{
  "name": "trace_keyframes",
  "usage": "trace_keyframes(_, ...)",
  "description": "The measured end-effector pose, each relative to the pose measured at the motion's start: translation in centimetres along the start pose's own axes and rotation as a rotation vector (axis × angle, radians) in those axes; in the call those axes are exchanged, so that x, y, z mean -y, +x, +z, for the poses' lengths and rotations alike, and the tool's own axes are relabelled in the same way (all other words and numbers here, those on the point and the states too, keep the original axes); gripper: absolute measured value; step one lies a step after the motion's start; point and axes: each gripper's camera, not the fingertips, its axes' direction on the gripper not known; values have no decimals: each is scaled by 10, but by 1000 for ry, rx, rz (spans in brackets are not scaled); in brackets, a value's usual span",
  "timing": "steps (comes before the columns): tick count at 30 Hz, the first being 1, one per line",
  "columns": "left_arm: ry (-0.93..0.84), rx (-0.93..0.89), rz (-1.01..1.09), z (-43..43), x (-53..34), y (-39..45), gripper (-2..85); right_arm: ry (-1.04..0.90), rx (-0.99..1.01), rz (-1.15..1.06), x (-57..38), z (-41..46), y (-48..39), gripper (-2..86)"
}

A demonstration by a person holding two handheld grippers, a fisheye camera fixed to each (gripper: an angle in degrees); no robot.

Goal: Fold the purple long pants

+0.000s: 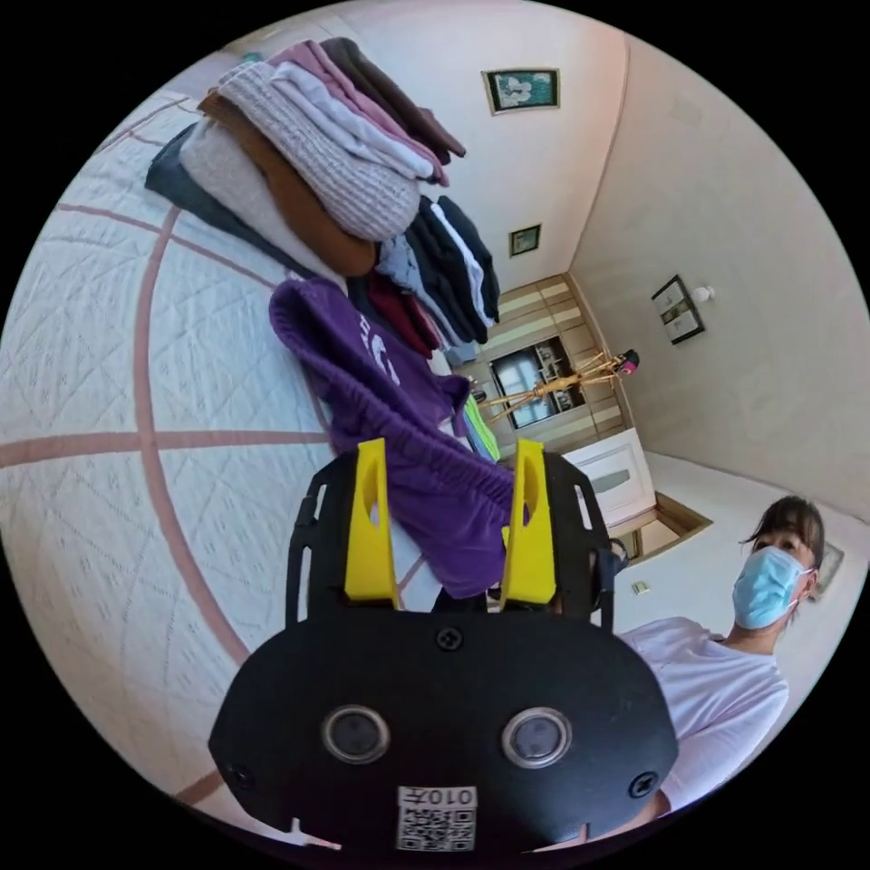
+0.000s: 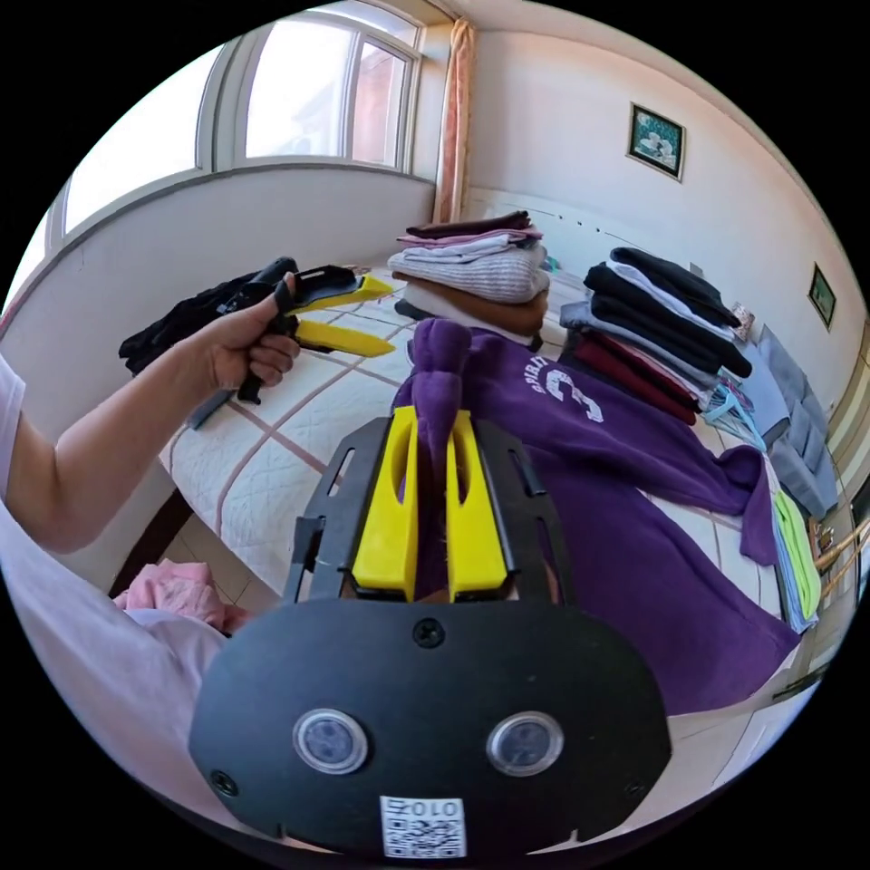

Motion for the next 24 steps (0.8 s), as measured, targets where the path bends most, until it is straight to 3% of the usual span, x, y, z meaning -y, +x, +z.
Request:
trace_keyframes(4,-71,148,-69,13,28,-26,214,19,35,-12,-4,-14,0,60)
trace_keyframes(9,-4,163,-101,22,56,-39,206,8,14,-79,-6,-20,-8,60)
trace_keyframes(12,4,240,-127,34,76,-49,183,8,36,-73,-7,-25,-4,59)
trace_keyframes(17,-68,173,-126,69,89,-64,108,-5,52,-77,-6,-31,5,60)
trace_keyframes(24,-140,393,191,44,115,17,64,46,164,-106,24,-50,13,59)
